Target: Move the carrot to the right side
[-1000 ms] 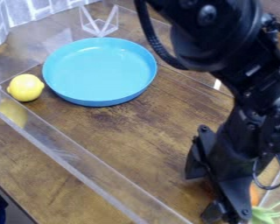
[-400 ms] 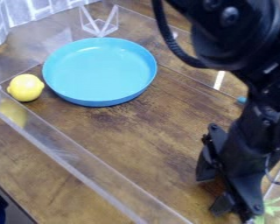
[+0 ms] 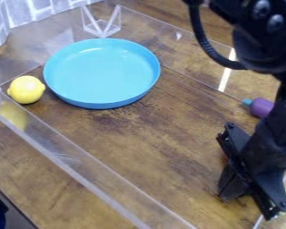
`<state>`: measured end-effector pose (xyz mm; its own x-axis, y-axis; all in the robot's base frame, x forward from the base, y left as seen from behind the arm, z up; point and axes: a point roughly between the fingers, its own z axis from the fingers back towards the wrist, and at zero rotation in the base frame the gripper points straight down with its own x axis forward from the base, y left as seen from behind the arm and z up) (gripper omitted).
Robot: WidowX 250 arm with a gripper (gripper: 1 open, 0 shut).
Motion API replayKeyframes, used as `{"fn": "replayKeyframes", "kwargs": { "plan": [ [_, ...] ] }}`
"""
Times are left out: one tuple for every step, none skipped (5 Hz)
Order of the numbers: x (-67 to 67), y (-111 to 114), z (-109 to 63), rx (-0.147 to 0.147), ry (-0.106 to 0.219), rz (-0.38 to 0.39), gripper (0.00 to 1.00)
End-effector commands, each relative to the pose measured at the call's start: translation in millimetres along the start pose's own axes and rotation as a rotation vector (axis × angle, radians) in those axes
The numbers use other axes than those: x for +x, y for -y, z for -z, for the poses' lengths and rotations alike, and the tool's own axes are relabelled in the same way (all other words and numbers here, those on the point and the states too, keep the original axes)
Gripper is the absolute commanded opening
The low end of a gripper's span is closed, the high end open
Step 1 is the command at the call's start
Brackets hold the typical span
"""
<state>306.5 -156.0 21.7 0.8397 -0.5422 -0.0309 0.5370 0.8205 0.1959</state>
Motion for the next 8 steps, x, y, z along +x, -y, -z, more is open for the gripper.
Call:
{"fn": "replayKeyframes", "kwargs": {
  "plan": [
    [-1.3,-25,-35.1,0.016,0.059,-0.006,0.00],
    [-9.4,-45,-57.3,0.029,0.076,0.009,0.00],
    [-11.7,-68,-72.4,0.042,0.105,-0.006,0.00],
    [-7.3,-82,-82.9,0.056,0.131,-0.018,0.00],
    [-4.2,-79,-89.5,0.070,0.150,-0.007,0.00],
    [-0.6,-75,-87.4,0.071,0.166,0.016,0.00],
    [3.3,-71,-85.9,0.073,0.182,0.039,0.00],
    [4.4,-62,-84.4,0.076,0.186,0.026,0.00]
  ]
}}
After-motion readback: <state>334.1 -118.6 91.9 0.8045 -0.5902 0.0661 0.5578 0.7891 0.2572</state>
